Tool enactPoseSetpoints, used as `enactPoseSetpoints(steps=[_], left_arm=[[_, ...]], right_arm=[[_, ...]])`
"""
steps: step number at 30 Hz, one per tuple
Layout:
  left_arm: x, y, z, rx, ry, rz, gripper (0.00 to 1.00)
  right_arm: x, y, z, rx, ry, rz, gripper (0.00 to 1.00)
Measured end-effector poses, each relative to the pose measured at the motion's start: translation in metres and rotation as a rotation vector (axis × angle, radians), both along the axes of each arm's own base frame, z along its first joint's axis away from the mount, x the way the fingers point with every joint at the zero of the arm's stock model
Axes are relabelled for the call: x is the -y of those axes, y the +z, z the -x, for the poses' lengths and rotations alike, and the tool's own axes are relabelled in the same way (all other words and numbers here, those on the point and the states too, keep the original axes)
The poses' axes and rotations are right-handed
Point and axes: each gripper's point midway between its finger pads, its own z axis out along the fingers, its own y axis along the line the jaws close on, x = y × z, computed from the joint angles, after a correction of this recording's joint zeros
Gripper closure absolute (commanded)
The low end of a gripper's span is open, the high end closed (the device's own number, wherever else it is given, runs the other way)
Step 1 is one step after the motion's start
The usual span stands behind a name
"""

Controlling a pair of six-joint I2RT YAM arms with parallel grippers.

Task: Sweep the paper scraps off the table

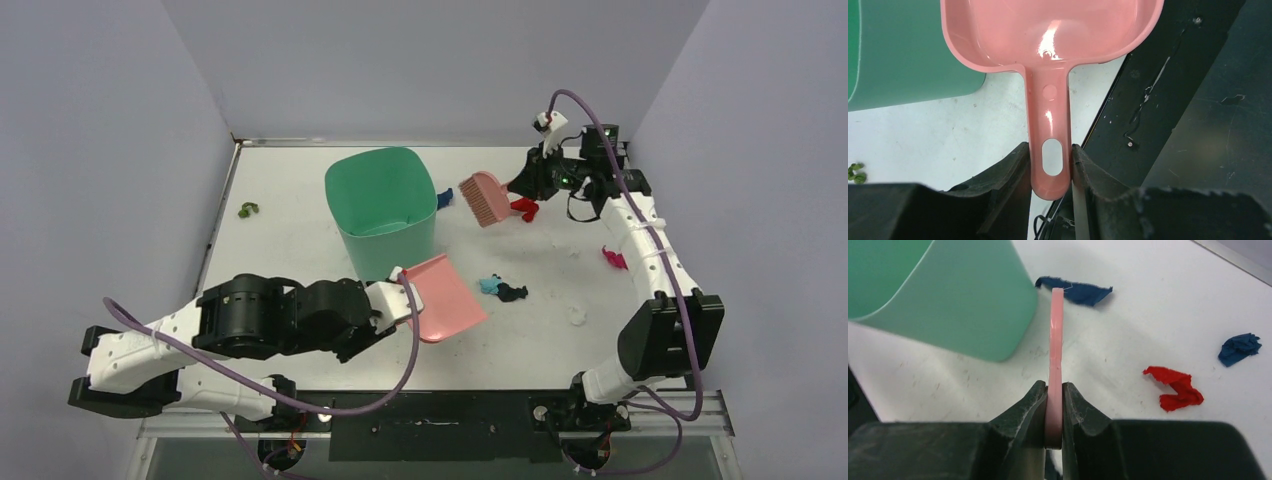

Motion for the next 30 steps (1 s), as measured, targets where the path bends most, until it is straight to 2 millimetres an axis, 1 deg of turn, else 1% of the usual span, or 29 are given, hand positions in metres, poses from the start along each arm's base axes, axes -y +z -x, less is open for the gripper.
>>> enactPoseSetpoints(steps=[2, 3, 7, 9, 11, 16, 18, 21, 24, 27, 30], left_arm=[[0.002, -0.006, 0.002, 0.006, -0.003, -0.041, 1.0], [0.005, -0.011, 0.003, 0.009, -0.009, -0.066, 1.0], [0.017, -0.028, 0.012, 0.008, -0.032, -0.145, 1.0], [0.017, -0.037, 0.016, -0.001, -0.028, -0.167, 1.0], [0.015, -0.046, 0.018, -0.009, -0.015, -0.182, 1.0], [0.016, -0.075, 0.033, -0.046, 0.004, -0.198, 1.0], [0.016, -0.086, 0.036, -0.059, 0.017, -0.201, 1.0], [0.014, -0.1, 0.038, -0.079, 0.047, -0.2, 1.0], [0.012, -0.106, 0.039, -0.092, 0.07, -0.193, 1.0], [0.012, -0.109, 0.039, -0.097, 0.083, -0.175, 1.0], [0.013, -0.115, 0.039, -0.1, 0.097, -0.166, 1.0]], right_arm=[[-0.008, -0.009, -0.021, 0.016, -0.094, -0.054, 0.95], [-0.016, -0.013, -0.03, 0.015, -0.123, -0.083, 0.95], [-0.056, -0.025, -0.078, -0.005, -0.195, -0.23, 0.95], [-0.075, -0.035, -0.097, -0.035, -0.215, -0.301, 0.95], [-0.087, -0.049, -0.116, -0.076, -0.243, -0.361, 0.95], [-0.1, -0.084, -0.165, -0.167, -0.336, -0.522, 0.95], [-0.101, -0.1, -0.177, -0.213, -0.374, -0.577, 0.95], [-0.099, -0.126, -0.186, -0.281, -0.442, -0.602, 0.95], [-0.093, -0.144, -0.188, -0.318, -0.502, -0.57, 0.95], [-0.085, -0.149, -0.187, -0.31, -0.542, -0.534, 0.95], [-0.071, -0.154, -0.172, -0.331, -0.585, -0.47, 0.95]])
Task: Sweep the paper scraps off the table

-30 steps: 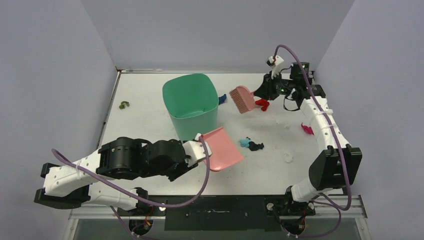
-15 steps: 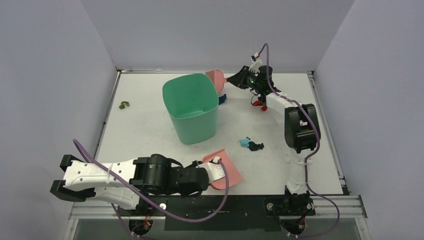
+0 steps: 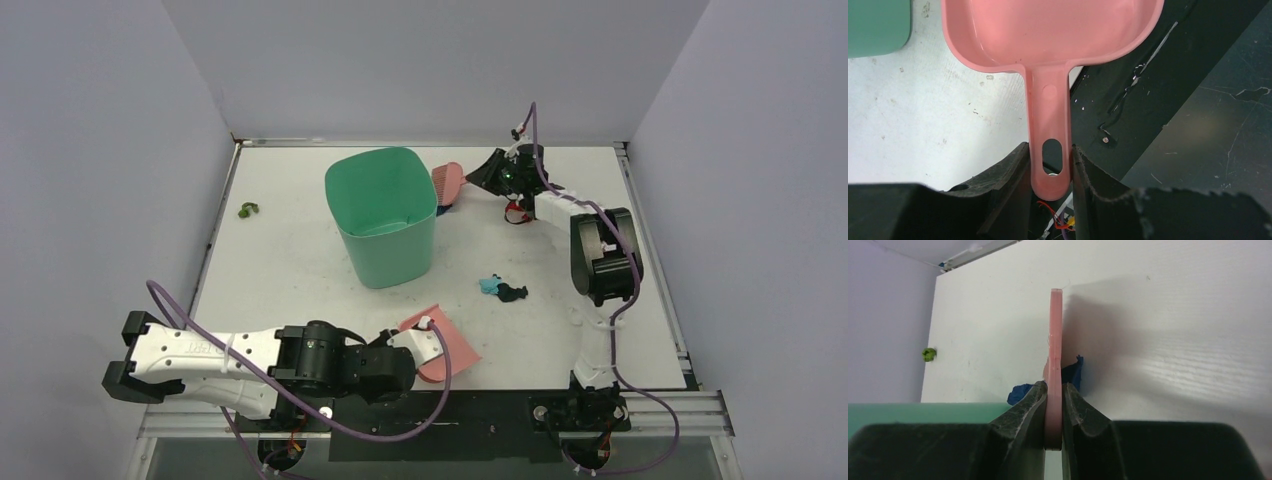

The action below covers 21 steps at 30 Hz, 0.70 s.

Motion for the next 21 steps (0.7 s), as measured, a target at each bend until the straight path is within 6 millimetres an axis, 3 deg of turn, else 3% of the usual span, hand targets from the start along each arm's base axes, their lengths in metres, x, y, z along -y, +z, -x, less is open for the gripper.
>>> enactPoseSetpoints(steps=[7, 14, 18, 21], left_arm=[[0.0, -0.017, -0.002, 0.003, 0.032, -0.006, 1.0], [0.001, -0.025, -0.006, 0.017, 0.08, 0.043, 1.0], [0.008, -0.03, -0.008, 0.024, 0.096, 0.056, 1.0], [0.016, -0.036, -0.008, 0.025, 0.097, 0.05, 1.0]], right_arm=[[0.047, 0.013, 0.044, -0.095, -0.025, 0.14, 0.95], [0.1, 0.01, 0.128, -0.248, -0.012, 0.22, 0.95], [0.112, 0.033, 0.164, -0.244, 0.04, 0.292, 0.95], [0.117, 0.064, 0.183, -0.187, 0.097, 0.34, 0.95]])
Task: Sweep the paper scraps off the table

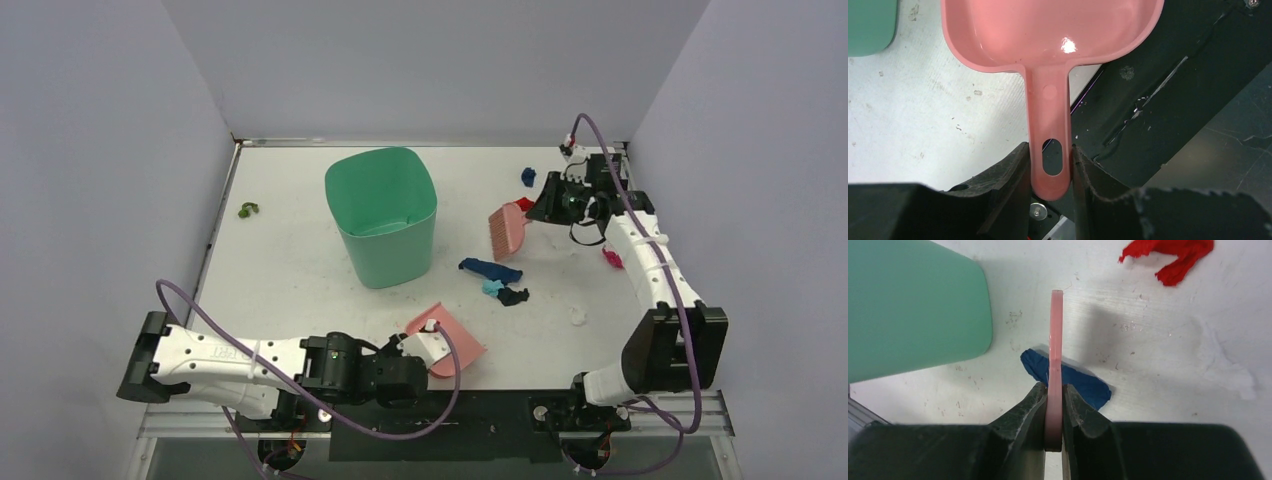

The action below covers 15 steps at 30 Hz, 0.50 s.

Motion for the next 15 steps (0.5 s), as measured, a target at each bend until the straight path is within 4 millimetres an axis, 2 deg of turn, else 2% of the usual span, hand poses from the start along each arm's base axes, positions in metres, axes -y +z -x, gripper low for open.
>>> enactPoseSetpoints(steps=[3, 6, 8, 11, 15], left_arm=[[0.008, -0.01, 0.0, 0.0, 0.006, -0.025, 1.0], [0.018, -0.02, 0.0, -0.002, 0.01, -0.043, 1.0], [0.022, -0.026, -0.002, -0.002, 0.015, -0.057, 1.0], [0.03, -0.032, -0.004, -0.006, 0.025, -0.079, 1.0], [0.046, -0.031, -0.008, -0.015, 0.046, -0.055, 1.0]], right_arm=[[0.007, 0.045, 0.001, 0.117, 0.069, 0.065, 0.95], [0.017, 0.094, -0.007, 0.304, 0.145, 0.188, 0.95], [0.027, 0.118, -0.013, 0.419, 0.182, 0.296, 0.95], [0.044, 0.131, -0.025, 0.523, 0.206, 0.468, 0.95], [0.062, 0.119, -0.055, 0.57, 0.239, 0.683, 0.95]])
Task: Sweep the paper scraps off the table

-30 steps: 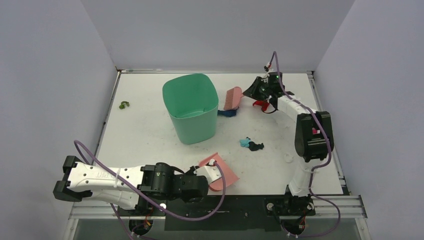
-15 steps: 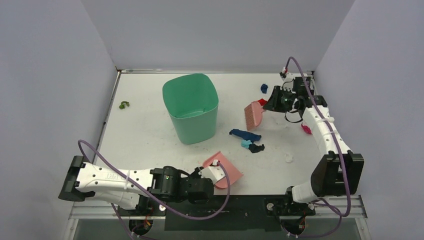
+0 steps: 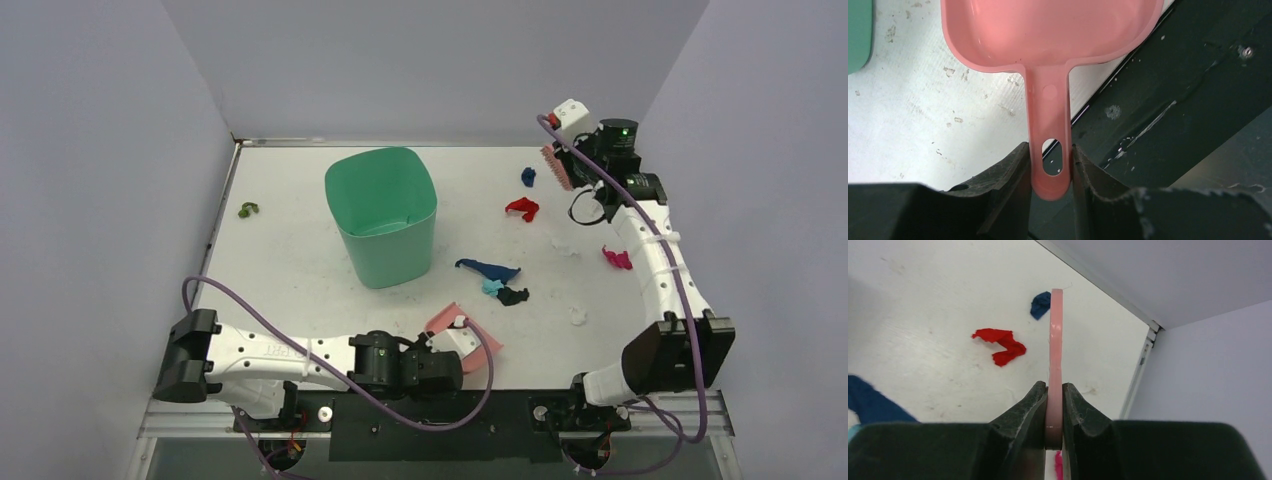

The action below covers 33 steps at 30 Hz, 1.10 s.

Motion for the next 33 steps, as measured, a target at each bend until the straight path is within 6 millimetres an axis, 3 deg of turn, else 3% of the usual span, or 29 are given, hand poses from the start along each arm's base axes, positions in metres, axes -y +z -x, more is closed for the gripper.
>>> enactPoseSetpoints(steps=[6, 13, 20, 25, 30, 33], left_arm=[[0.007, -0.002, -0.01, -0.013, 0.051, 0.023, 1.0], [0.01, -0.018, -0.019, -0.04, 0.085, -0.014, 1.0], [0.018, -0.03, -0.024, -0.053, 0.081, -0.064, 1.0], [0.023, -0.03, -0.033, -0.055, 0.083, -0.068, 1.0], [0.034, -0.031, -0.044, -0.051, 0.082, -0.074, 1.0], [0.04, -0.034, -0.049, -0.054, 0.076, -0.082, 1.0]], right_arm=[[-0.004, -0.06, -0.047, -0.035, 0.069, 0.243, 0.95], [-0.032, -0.114, -0.062, -0.089, 0.193, 0.367, 0.95], [-0.077, -0.15, -0.033, -0.151, 0.375, 0.456, 0.95], [-0.09, -0.171, -0.005, -0.215, 0.445, 0.478, 0.95], [-0.102, -0.162, 0.036, -0.247, 0.463, 0.44, 0.95], [-0.122, -0.15, 0.072, -0.277, 0.497, 0.371, 0.95]])
